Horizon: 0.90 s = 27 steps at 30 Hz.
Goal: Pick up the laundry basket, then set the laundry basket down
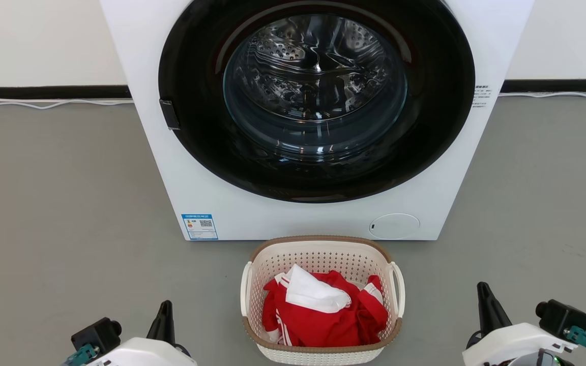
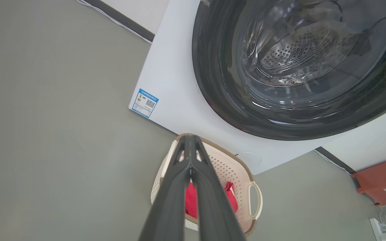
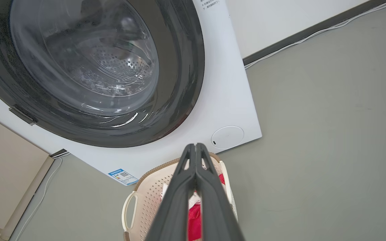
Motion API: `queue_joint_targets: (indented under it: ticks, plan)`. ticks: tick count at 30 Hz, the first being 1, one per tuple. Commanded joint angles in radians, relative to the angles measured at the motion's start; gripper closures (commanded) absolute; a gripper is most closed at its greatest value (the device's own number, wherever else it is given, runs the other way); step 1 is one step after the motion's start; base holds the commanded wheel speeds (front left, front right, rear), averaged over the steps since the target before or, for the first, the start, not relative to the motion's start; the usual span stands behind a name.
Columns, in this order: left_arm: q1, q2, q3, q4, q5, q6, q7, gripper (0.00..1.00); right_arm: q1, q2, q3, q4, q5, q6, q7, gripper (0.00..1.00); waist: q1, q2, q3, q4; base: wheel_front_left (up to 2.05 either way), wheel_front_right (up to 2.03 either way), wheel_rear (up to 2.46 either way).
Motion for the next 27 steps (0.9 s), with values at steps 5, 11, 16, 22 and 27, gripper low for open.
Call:
queue_joint_targets:
  ticks: [5, 11, 16, 22, 27]
  plan:
    - [-0.036, 0.006, 0.023, -0.045, -0.075, -0.015, 0.018, 1.0, -0.02, -0.006, 0.0, -0.052, 0.088, 0.002, 0.02, 1.0, -0.0002, 0.0, 0.001, -0.001, 0.0, 0.0, 0.0]
    - [-0.036, 0.007, 0.031, -0.057, -0.126, -0.021, 0.033, 1.0, -0.018, -0.006, -0.002, -0.069, 0.149, 0.002, 0.035, 1.0, -0.0002, 0.0, 0.001, -0.002, 0.0, 0.0, 0.0]
    - [-0.036, 0.008, 0.039, -0.069, -0.178, -0.028, 0.048, 1.0, -0.016, -0.006, -0.004, -0.085, 0.21, 0.003, 0.049, 1.0, -0.0002, 0.0, 0.002, -0.002, 0.0, 0.0, 0.0]
    - [-0.036, 0.009, 0.049, -0.084, -0.24, -0.036, 0.065, 1.0, -0.014, -0.006, -0.007, -0.105, 0.284, 0.003, 0.067, 1.0, -0.0002, 0.0, 0.003, -0.003, 0.0, 0.0, 0.0]
    - [-0.036, 0.01, 0.057, -0.096, -0.292, -0.043, 0.08, 1.0, -0.012, -0.006, -0.009, -0.122, 0.345, 0.003, 0.082, 1.0, -0.0002, 0.0, 0.004, -0.004, 0.0, 0.0, 0.0]
